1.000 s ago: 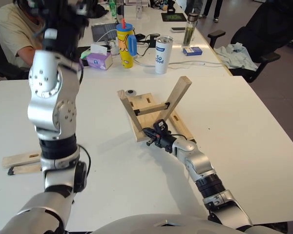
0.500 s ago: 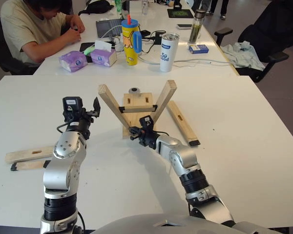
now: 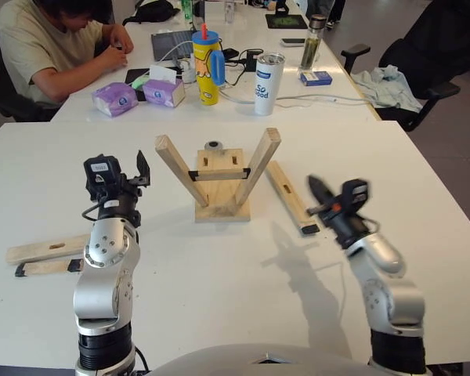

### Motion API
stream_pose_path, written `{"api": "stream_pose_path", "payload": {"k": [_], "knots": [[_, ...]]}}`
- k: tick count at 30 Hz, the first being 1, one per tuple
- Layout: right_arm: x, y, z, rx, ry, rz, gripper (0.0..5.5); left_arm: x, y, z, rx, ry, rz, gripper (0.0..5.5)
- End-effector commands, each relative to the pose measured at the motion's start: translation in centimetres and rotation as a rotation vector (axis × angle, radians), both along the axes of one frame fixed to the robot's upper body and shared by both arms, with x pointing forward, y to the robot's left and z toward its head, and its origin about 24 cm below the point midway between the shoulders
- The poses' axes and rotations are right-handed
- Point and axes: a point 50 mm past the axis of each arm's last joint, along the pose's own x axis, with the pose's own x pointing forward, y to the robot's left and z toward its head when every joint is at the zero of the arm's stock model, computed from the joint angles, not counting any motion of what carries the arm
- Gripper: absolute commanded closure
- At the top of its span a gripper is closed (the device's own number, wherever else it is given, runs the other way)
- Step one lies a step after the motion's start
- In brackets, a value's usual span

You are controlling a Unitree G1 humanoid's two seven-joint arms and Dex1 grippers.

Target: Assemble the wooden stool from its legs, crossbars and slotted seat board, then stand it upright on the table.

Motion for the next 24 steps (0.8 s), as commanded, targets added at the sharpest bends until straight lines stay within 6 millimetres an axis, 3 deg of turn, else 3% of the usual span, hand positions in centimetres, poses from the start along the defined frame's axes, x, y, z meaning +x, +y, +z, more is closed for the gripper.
{"api": "stream_pose_path", "payload": {"k": [1,3,6,8,10,12,15,18,20,24], "knots": [[2.8,-0.6,2.8,0.053,-0.105,-0.175,5.5,0.8,-0.4,2.1,0.061,-0.089,-0.011,1.64],[4.2,2.3,3.3,0.103,-0.089,-0.082,5.5,1.7,-1.7,1.7,0.072,-0.059,-0.099,1.64],[5.6,10.8,2.5,0.079,0.082,0.25,5.5,3.1,-4.3,0.8,0.082,0.013,-0.232,1.64],[4.5,15.3,1.3,0.067,0.198,0.428,5.5,3.8,-5.3,0.1,0.086,0.067,-0.271,1.64],[4.0,14.8,0.1,0.036,0.237,0.398,5.5,4.1,-4.9,-0.4,0.107,0.103,-0.26,1.64],[4.1,12.3,-1.1,0.009,0.286,0.307,5.5,4.1,-3.5,-0.9,0.119,0.134,-0.213,1.64],[4.7,8.3,-2.5,-0.078,0.336,0.212,5.5,3.6,0.1,-2.3,0.131,0.202,-0.118,1.64],[5.7,6.3,-2.5,-0.127,0.315,0.185,5.5,3.2,4.2,-3.4,0.193,0.277,-0.061,1.64],[6.7,6.0,-2.0,-0.1,0.269,0.207,5.5,3.3,5.9,-4.4,0.256,0.377,-0.163,1.64],[8.6,5.7,-1.1,-0.037,0.169,0.299,5.5,3.1,6.7,-4.5,0.349,0.543,-0.631,1.64]]}}
